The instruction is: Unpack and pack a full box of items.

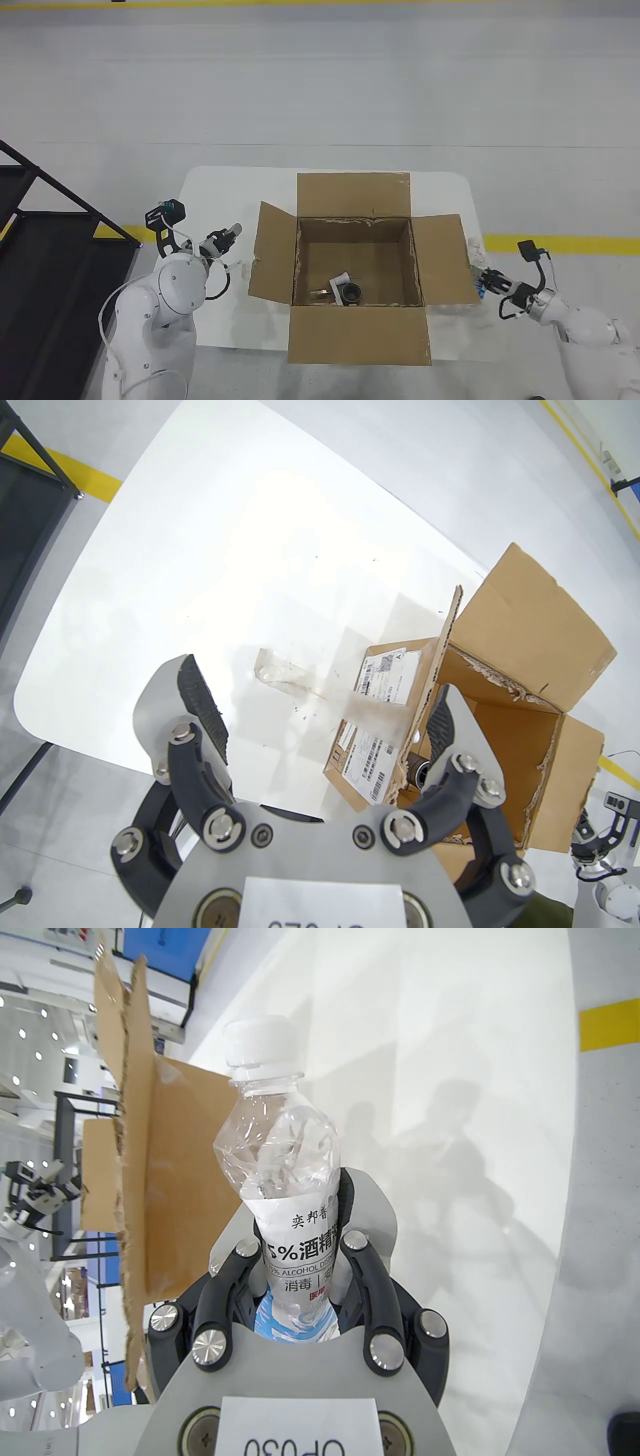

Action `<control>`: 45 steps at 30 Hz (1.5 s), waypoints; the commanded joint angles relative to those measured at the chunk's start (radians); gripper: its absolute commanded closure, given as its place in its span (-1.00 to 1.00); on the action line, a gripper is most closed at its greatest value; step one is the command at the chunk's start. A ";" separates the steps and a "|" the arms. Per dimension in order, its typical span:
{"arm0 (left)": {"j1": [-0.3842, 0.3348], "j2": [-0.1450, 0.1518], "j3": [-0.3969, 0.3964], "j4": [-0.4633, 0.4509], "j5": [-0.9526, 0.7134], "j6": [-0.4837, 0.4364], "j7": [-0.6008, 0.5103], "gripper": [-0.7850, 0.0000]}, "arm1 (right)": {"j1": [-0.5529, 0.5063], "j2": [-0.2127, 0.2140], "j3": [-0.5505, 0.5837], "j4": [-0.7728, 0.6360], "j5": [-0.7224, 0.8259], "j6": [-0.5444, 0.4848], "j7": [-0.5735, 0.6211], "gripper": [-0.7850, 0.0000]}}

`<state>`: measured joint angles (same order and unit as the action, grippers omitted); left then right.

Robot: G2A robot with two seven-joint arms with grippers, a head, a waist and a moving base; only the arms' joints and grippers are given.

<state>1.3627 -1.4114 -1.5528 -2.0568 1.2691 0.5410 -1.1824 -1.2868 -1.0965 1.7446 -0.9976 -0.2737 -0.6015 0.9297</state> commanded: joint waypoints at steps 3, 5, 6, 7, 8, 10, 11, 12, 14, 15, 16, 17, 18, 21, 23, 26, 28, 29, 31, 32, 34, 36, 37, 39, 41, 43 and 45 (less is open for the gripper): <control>0.000 0.000 0.000 0.000 0.000 0.000 0.000 -1.00 | 0.020 -0.003 -0.061 0.002 -0.077 0.011 -0.030 1.00; 0.000 0.000 0.000 0.000 0.000 0.000 0.000 -1.00 | 0.034 -0.005 -0.088 0.014 -0.093 0.016 -0.038 1.00; 0.000 0.000 0.000 0.000 0.000 0.000 0.000 -1.00 | 0.042 -0.006 -0.099 0.020 -0.104 0.019 -0.045 1.00; 0.000 0.000 0.000 0.000 0.000 0.000 0.000 -1.00 | 0.048 -0.007 -0.109 0.026 -0.106 0.017 -0.050 1.00; 0.000 0.000 0.000 0.000 0.000 0.000 0.000 -1.00 | 0.055 -0.007 -0.118 0.037 -0.106 0.017 -0.057 1.00; 0.000 0.000 0.000 0.000 0.000 0.000 0.000 -1.00 | 0.067 -0.006 -0.130 0.051 -0.121 0.024 -0.063 0.49; 0.000 0.000 0.000 0.000 0.000 0.000 0.000 -1.00 | 0.071 -0.006 -0.133 0.055 -0.123 0.025 -0.064 0.31; 0.000 0.000 0.000 0.000 0.000 0.000 0.000 -1.00 | 0.077 -0.005 -0.138 0.064 -0.121 0.024 -0.069 0.12; 0.000 0.000 0.000 0.000 0.000 0.000 0.000 -1.00 | 0.086 -0.003 -0.146 0.074 -0.129 0.024 -0.065 -0.52; 0.000 0.000 0.000 0.000 0.000 0.000 0.000 -1.00 | 0.091 -0.002 -0.148 0.078 -0.135 0.028 -0.066 -0.80; 0.000 0.000 0.000 0.000 0.000 0.000 0.000 -1.00 | 0.094 -0.001 -0.150 0.079 -0.140 0.030 -0.069 -0.92; 0.000 0.000 0.000 0.000 0.000 0.000 0.000 -1.00 | 0.097 0.000 -0.153 0.081 -0.143 0.029 -0.074 -1.00; 0.000 0.000 0.000 0.000 0.000 0.000 0.000 -1.00 | 0.099 0.001 -0.155 0.084 -0.144 0.030 -0.076 -1.00; 0.000 0.000 0.000 0.000 0.000 0.000 0.000 -1.00 | 0.105 0.004 -0.162 0.085 -0.164 0.037 -0.089 -1.00; 0.000 0.000 0.000 0.000 0.000 0.000 0.000 -1.00 | 0.105 0.008 -0.159 0.077 -0.176 0.043 -0.110 -1.00; 0.000 0.000 0.000 0.000 0.000 0.000 0.000 -1.00 | 0.087 0.018 -0.125 0.042 -0.186 0.059 -0.163 -1.00; 0.000 0.000 0.000 0.000 0.000 0.000 0.000 -1.00 | 0.062 0.027 -0.087 -0.007 -0.188 0.082 -0.204 -1.00; 0.000 0.000 0.000 0.000 0.000 0.000 0.000 -1.00 | 0.045 0.031 -0.065 -0.046 -0.182 0.089 -0.228 -1.00; 0.000 0.000 0.000 0.000 0.000 0.000 0.000 -1.00 | -0.004 0.038 -0.021 -0.134 -0.174 0.113 -0.265 -1.00; 0.000 0.000 0.000 0.000 0.000 0.000 0.000 -1.00 | -0.031 0.040 0.003 -0.187 -0.164 0.128 -0.288 -1.00; 0.000 0.000 0.000 0.000 0.000 0.000 0.000 -1.00 | -0.096 0.042 0.054 -0.300 -0.128 0.167 -0.343 -0.87; 0.000 0.000 0.000 0.000 0.000 0.000 0.000 -1.00 | -0.170 0.042 0.091 -0.423 -0.087 0.192 -0.369 -0.27; 0.000 0.000 0.000 0.000 0.000 0.000 0.000 -1.00 | -0.204 0.041 0.108 -0.487 -0.067 0.197 -0.381 0.01; 0.000 0.000 0.000 0.000 0.000 0.000 0.000 -1.00 | -0.269 0.040 0.130 -0.610 -0.075 0.218 -0.405 0.25; 0.000 0.000 0.000 0.000 0.000 0.000 0.000 -1.00 | -0.324 0.037 0.134 -0.714 -0.086 0.230 -0.425 0.85; 0.000 0.000 0.000 0.000 0.000 0.000 0.000 -1.00 | -0.365 0.035 0.127 -0.807 -0.118 0.238 -0.441 1.00; 0.000 0.000 0.000 0.000 0.000 0.000 0.000 -1.00 | -0.393 0.033 0.104 -0.890 -0.172 0.245 -0.450 1.00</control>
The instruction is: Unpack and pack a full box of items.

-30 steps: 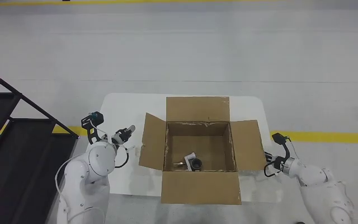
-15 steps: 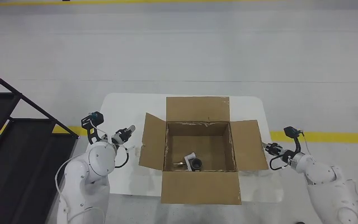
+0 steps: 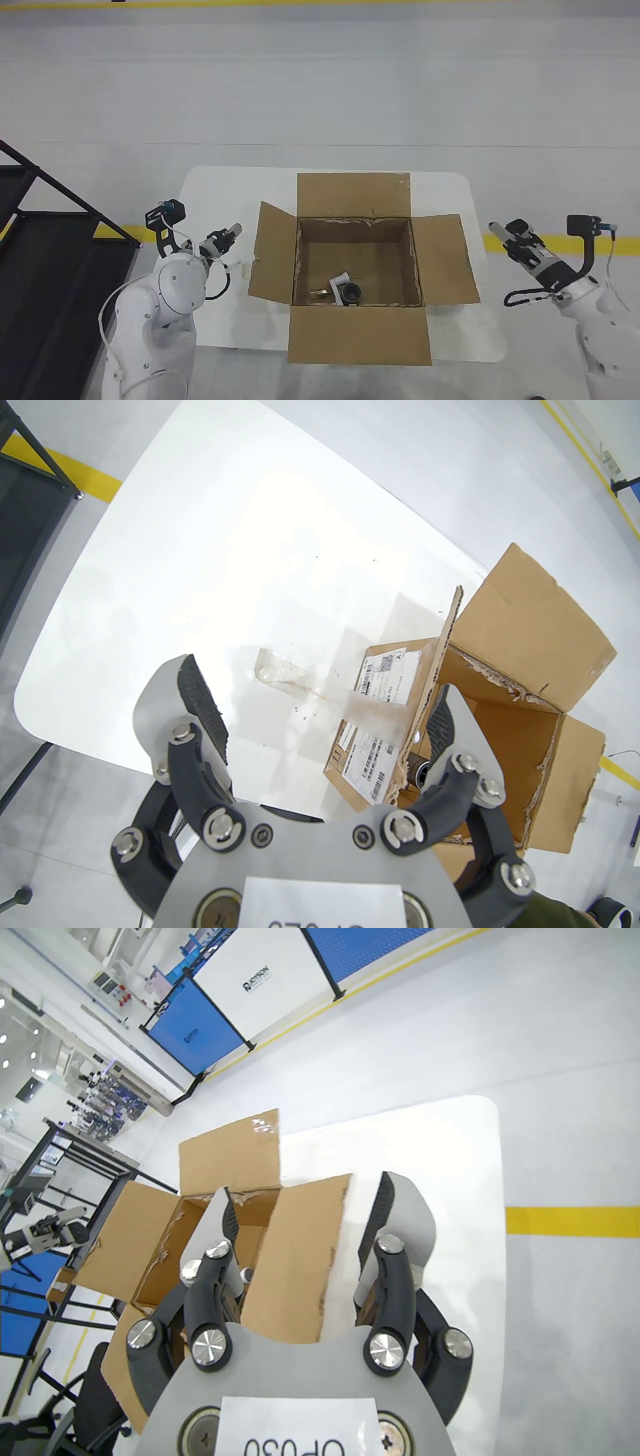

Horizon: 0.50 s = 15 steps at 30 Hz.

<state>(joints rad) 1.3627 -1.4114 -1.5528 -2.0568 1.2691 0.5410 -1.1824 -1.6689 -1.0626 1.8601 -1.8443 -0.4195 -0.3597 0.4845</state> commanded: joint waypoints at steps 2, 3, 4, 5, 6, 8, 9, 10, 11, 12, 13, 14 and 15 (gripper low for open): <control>0.000 0.000 0.000 0.000 0.000 0.000 0.000 -1.00 | -0.022 -0.002 -0.058 -0.103 -0.089 0.003 -0.004 1.00; 0.000 0.000 0.000 0.000 0.000 0.000 0.000 -1.00 | -0.016 -0.003 -0.086 -0.118 -0.121 0.008 -0.001 1.00; 0.000 0.000 0.000 0.000 0.000 0.000 0.000 -1.00 | -0.006 -0.004 -0.126 -0.132 -0.162 0.009 0.014 1.00; 0.000 0.000 0.000 0.000 0.000 0.000 0.000 -1.00 | 0.007 -0.005 -0.162 -0.141 -0.198 0.016 0.015 1.00; 0.000 0.000 0.000 0.000 0.000 0.000 0.000 -1.00 | 0.021 -0.006 -0.203 -0.148 -0.248 0.030 0.018 1.00; 0.000 0.000 0.000 0.000 0.000 0.000 0.000 -1.00 | 0.055 -0.013 -0.284 -0.143 -0.362 0.106 -0.021 1.00; 0.000 0.000 0.000 0.000 0.000 0.000 0.000 -1.00 | 0.071 -0.018 -0.338 -0.137 -0.414 0.139 -0.043 1.00; 0.000 0.000 0.000 0.000 0.000 0.000 0.000 -1.00 | 0.091 -0.024 -0.390 -0.120 -0.454 0.170 -0.064 1.00; 0.000 0.000 0.000 0.000 0.000 0.000 0.000 -1.00 | 0.113 -0.030 -0.442 -0.097 -0.489 0.201 -0.080 1.00; 0.000 0.000 0.000 0.000 0.000 0.000 0.000 -1.00 | 0.136 -0.036 -0.489 -0.071 -0.521 0.231 -0.091 1.00; 0.000 0.000 0.000 0.000 0.000 0.000 0.000 -1.00 | 0.161 -0.043 -0.532 -0.043 -0.547 0.263 -0.100 1.00; 0.000 0.000 0.000 0.000 0.000 0.000 0.000 -1.00 | 0.186 -0.050 -0.576 -0.009 -0.572 0.292 -0.108 1.00; 0.000 0.000 0.000 0.000 0.000 0.000 0.000 -1.00 | 0.215 -0.057 -0.614 0.025 -0.592 0.320 -0.120 1.00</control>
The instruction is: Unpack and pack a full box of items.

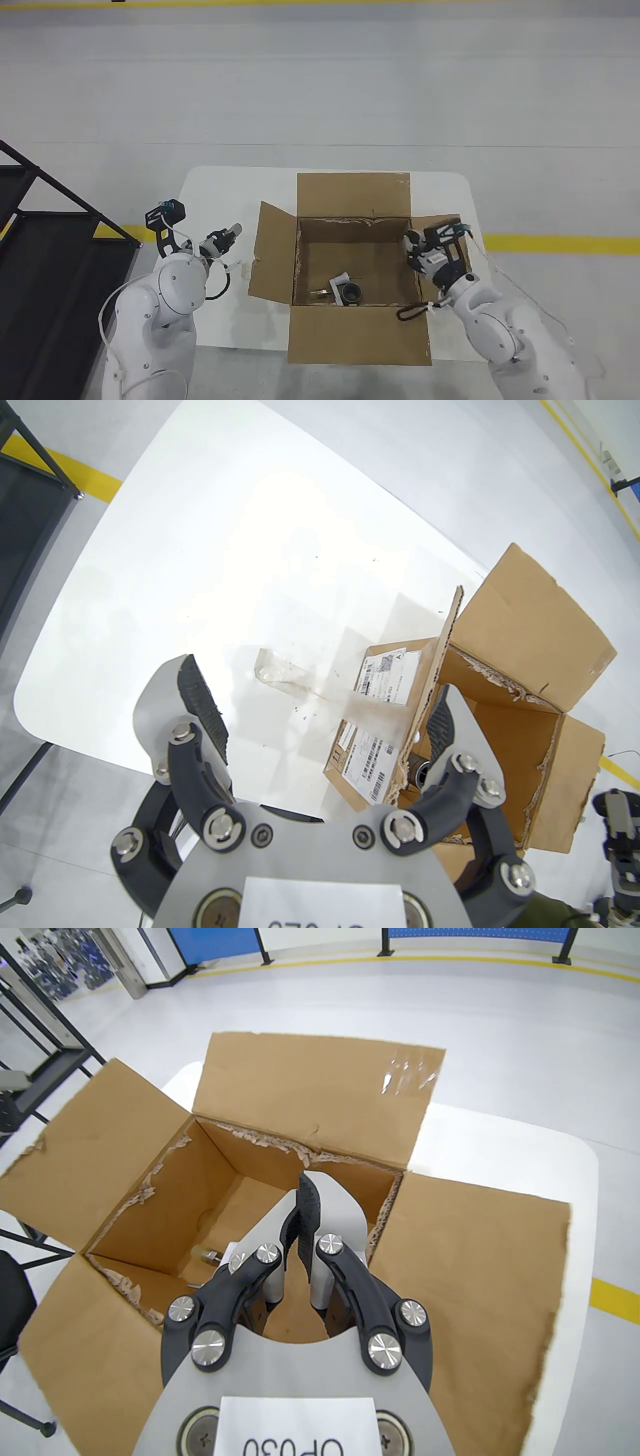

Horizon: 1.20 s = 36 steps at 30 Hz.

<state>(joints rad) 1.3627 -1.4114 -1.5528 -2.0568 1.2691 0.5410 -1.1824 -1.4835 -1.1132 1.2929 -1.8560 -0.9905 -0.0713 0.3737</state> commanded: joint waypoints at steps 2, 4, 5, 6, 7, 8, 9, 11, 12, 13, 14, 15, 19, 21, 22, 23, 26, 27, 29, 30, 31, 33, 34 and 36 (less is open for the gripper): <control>0.000 0.000 0.000 0.000 0.000 0.000 0.000 -1.00 | 0.084 -0.023 -0.118 0.118 -0.038 0.085 -0.029 1.00; 0.000 0.000 0.000 0.000 0.000 0.000 0.000 -1.00 | 0.084 -0.023 -0.118 0.118 -0.038 0.085 -0.029 1.00; 0.000 0.000 0.000 0.000 0.000 0.000 0.000 -1.00 | 0.084 -0.023 -0.118 0.118 -0.038 0.085 -0.029 1.00; 0.000 0.000 0.000 0.000 0.000 0.000 0.000 -1.00 | 0.084 -0.023 -0.118 0.118 -0.038 0.085 -0.029 1.00; 0.000 0.000 0.000 0.000 0.000 0.000 0.000 -1.00 | 0.084 -0.023 -0.118 0.118 -0.038 0.085 -0.029 1.00; 0.000 0.000 0.000 0.000 0.000 0.000 0.000 -1.00 | 0.084 -0.023 -0.118 0.118 -0.038 0.085 -0.029 1.00; 0.000 0.000 0.000 0.000 0.000 0.000 0.000 -1.00 | 0.084 -0.023 -0.118 0.118 -0.038 0.085 -0.029 1.00; 0.000 0.000 0.000 0.000 0.000 0.000 0.000 -1.00 | 0.084 -0.023 -0.118 0.118 -0.038 0.085 -0.029 1.00; 0.000 0.000 0.000 0.000 0.000 0.000 0.000 -1.00 | 0.084 -0.023 -0.118 0.118 -0.038 0.085 -0.029 1.00; 0.000 0.000 0.000 0.000 0.000 0.000 0.000 -1.00 | 0.084 -0.023 -0.118 0.118 -0.038 0.085 -0.029 1.00; 0.000 0.000 0.000 0.000 0.000 0.000 0.000 -1.00 | 0.084 -0.023 -0.125 0.122 -0.042 0.068 -0.021 1.00; 0.000 0.000 0.000 0.000 0.000 0.000 0.000 -1.00 | 0.094 -0.023 -0.133 0.127 -0.047 0.034 0.002 1.00; 0.000 0.000 0.000 0.000 0.000 0.000 0.000 -1.00 | 0.123 -0.030 -0.171 0.089 -0.090 0.064 0.053 1.00; 0.000 0.000 0.000 0.000 0.000 0.000 0.000 -1.00 | 0.142 -0.039 -0.202 0.060 -0.089 0.130 0.147 1.00; 0.000 0.000 0.000 0.000 0.000 0.000 0.000 -1.00 | 0.157 -0.044 -0.217 0.044 -0.080 0.162 0.204 1.00; 0.000 0.000 0.000 0.000 0.000 0.000 0.000 -1.00 | 0.176 -0.048 -0.233 0.031 -0.077 0.202 0.279 1.00; 0.000 0.000 0.000 0.000 0.000 0.000 0.000 -1.00 | 0.247 -0.063 -0.295 0.006 -0.129 0.312 0.510 1.00; 0.000 0.000 0.000 0.000 0.000 0.000 0.000 -1.00 | 0.271 -0.067 -0.319 -0.006 -0.156 0.330 0.572 1.00; 0.000 0.000 0.000 0.000 0.000 0.000 0.000 -1.00 | 0.308 -0.075 -0.360 -0.004 -0.194 0.345 0.694 1.00; 0.000 0.000 0.000 0.000 0.000 0.000 0.000 -1.00 | 0.331 -0.078 -0.379 -0.005 -0.213 0.338 0.751 1.00; 0.000 0.000 0.000 0.000 0.000 0.000 0.000 -1.00 | 0.346 -0.082 -0.388 -0.001 -0.213 0.346 0.783 1.00; 0.000 0.000 0.000 0.000 0.000 0.000 0.000 -1.00 | 0.369 -0.088 -0.414 0.028 -0.256 0.348 0.843 1.00; 0.000 0.000 0.000 0.000 0.000 0.000 0.000 -1.00 | 0.376 -0.092 -0.420 0.038 -0.243 0.348 0.855 1.00; 0.000 0.000 0.000 0.000 0.000 0.000 0.000 -1.00 | 0.387 -0.098 -0.429 0.074 -0.227 0.339 0.872 1.00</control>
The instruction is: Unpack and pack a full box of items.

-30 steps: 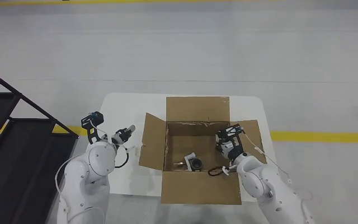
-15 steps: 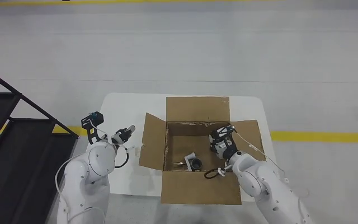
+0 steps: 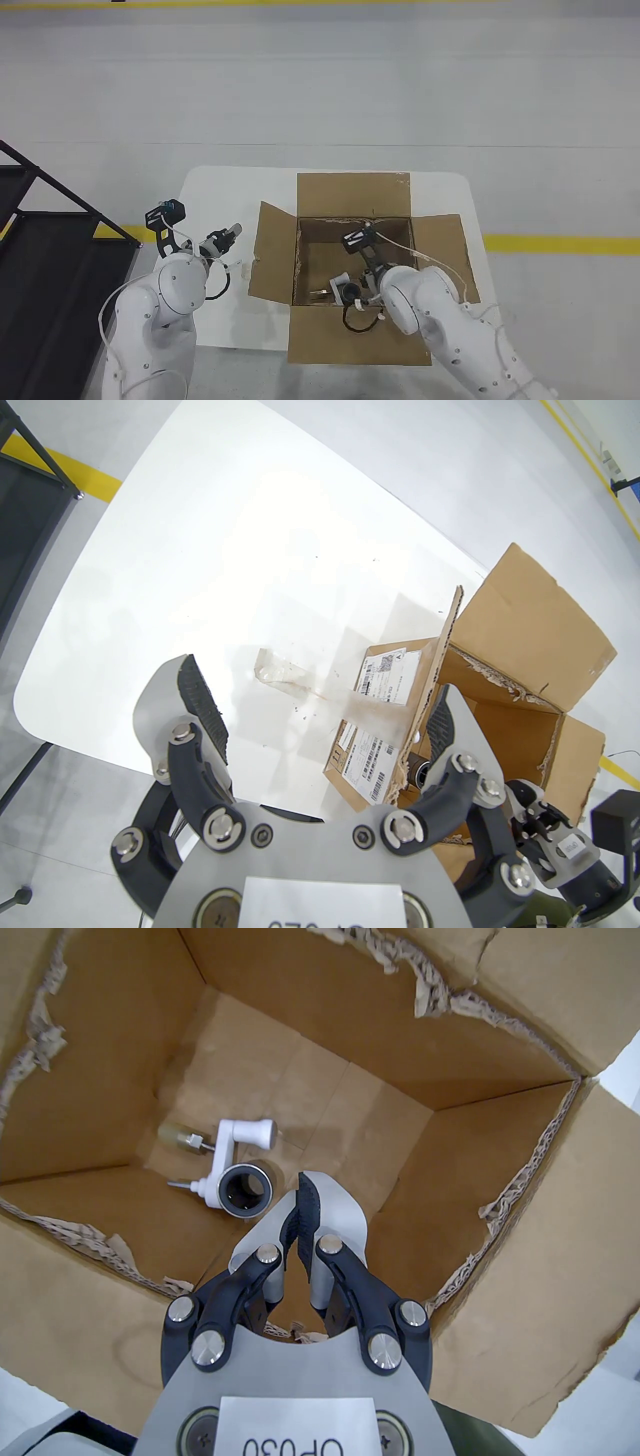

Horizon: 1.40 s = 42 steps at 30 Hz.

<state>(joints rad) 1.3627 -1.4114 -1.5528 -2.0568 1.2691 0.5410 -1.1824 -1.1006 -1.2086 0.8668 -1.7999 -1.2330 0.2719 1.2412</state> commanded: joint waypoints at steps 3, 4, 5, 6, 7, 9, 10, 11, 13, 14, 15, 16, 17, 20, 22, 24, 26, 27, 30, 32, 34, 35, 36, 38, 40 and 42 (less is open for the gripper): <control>0.000 0.000 0.000 0.000 0.000 0.000 0.000 -1.00 | 0.013 -0.010 -0.009 0.055 0.033 -0.013 0.004 0.79; 0.000 0.000 0.000 0.000 0.000 0.000 0.000 -1.00 | 0.016 -0.011 -0.010 0.063 0.037 -0.019 0.006 0.53; 0.000 0.000 0.000 0.000 0.000 0.000 0.000 -1.00 | 0.017 -0.013 -0.011 0.073 0.050 -0.028 0.011 0.35; 0.000 0.000 0.000 0.000 0.000 0.000 0.000 -1.00 | 0.021 -0.015 -0.011 0.083 0.059 -0.034 0.012 0.20; 0.000 0.000 0.000 0.000 0.000 0.000 0.000 -1.00 | 0.027 -0.017 -0.011 0.095 0.059 -0.040 0.010 0.16; 0.000 0.000 0.000 0.000 0.000 0.000 0.000 -1.00 | 0.034 -0.021 -0.015 0.119 0.058 -0.041 0.007 0.13; 0.000 0.000 0.000 0.000 0.000 0.000 0.000 -1.00 | 0.038 -0.024 -0.019 0.130 0.063 -0.044 0.003 0.14; 0.000 0.000 0.000 0.000 0.000 0.000 0.000 -1.00 | 0.042 -0.026 -0.022 0.143 0.066 -0.046 0.002 0.13; 0.000 0.000 0.000 0.000 0.000 0.000 0.000 -1.00 | 0.052 -0.032 -0.034 0.165 0.063 -0.054 -0.001 0.11; 0.000 0.000 0.000 0.000 0.000 0.000 0.000 -1.00 | 0.055 -0.035 -0.040 0.177 0.064 -0.053 -0.007 0.11; 0.000 0.000 0.000 0.000 0.000 0.000 0.000 -1.00 | 0.059 -0.039 -0.047 0.191 0.071 -0.058 -0.012 0.10; 0.000 0.000 0.000 0.000 0.000 0.000 0.000 -1.00 | 0.064 -0.043 -0.053 0.204 0.078 -0.062 -0.016 0.10; 0.000 0.000 0.000 0.000 0.000 0.000 0.000 -1.00 | 0.071 -0.047 -0.061 0.221 0.081 -0.065 -0.023 0.10; 0.000 0.000 0.000 0.000 0.000 0.000 0.000 -1.00 | 0.084 -0.057 -0.078 0.255 0.088 -0.070 -0.031 0.09; 0.000 0.000 0.000 0.000 0.000 0.000 0.000 -1.00 | 0.095 -0.064 -0.087 0.277 0.091 -0.069 -0.038 0.10; 0.000 0.000 0.000 0.000 0.000 0.000 0.000 -1.00 | 0.104 -0.071 -0.094 0.298 0.097 -0.071 -0.046 0.11; 0.000 0.000 0.000 0.000 0.000 0.000 0.000 -1.00 | 0.112 -0.077 -0.101 0.320 0.100 -0.074 -0.054 0.11; 0.000 0.000 0.000 0.000 0.000 0.000 0.000 -1.00 | 0.116 -0.080 -0.105 0.332 0.103 -0.075 -0.059 0.11; 0.000 0.000 0.000 0.000 0.000 0.000 0.000 -1.00 | 0.126 -0.090 -0.117 0.364 0.115 -0.080 -0.070 0.12; 0.000 0.000 0.000 0.000 0.000 0.000 0.000 -1.00 | 0.132 -0.097 -0.125 0.385 0.120 -0.085 -0.079 0.12; 0.000 0.000 0.000 0.000 0.000 0.000 0.000 -1.00 | 0.138 -0.104 -0.135 0.411 0.126 -0.090 -0.089 0.13; 0.000 0.000 0.000 0.000 0.000 0.000 0.000 -1.00 | 0.140 -0.106 -0.138 0.418 0.125 -0.093 -0.092 0.14; 0.000 0.000 0.000 0.000 0.000 0.000 0.000 -1.00 | 0.143 -0.110 -0.141 0.427 0.127 -0.094 -0.097 0.14; 0.000 0.000 0.000 0.000 0.000 0.000 0.000 -1.00 | 0.147 -0.115 -0.148 0.444 0.131 -0.101 -0.107 0.23; 0.000 0.000 0.000 0.000 0.000 0.000 0.000 -1.00 | 0.152 -0.121 -0.154 0.461 0.132 -0.103 -0.117 0.42; 0.000 0.000 0.000 0.000 0.000 0.000 0.000 -1.00 | 0.156 -0.127 -0.161 0.477 0.131 -0.103 -0.122 0.67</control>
<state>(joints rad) 1.3627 -1.4114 -1.5528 -2.0568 1.2691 0.5410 -1.1824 -0.9463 -1.3333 0.7091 -1.3302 -1.1004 0.1686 1.1203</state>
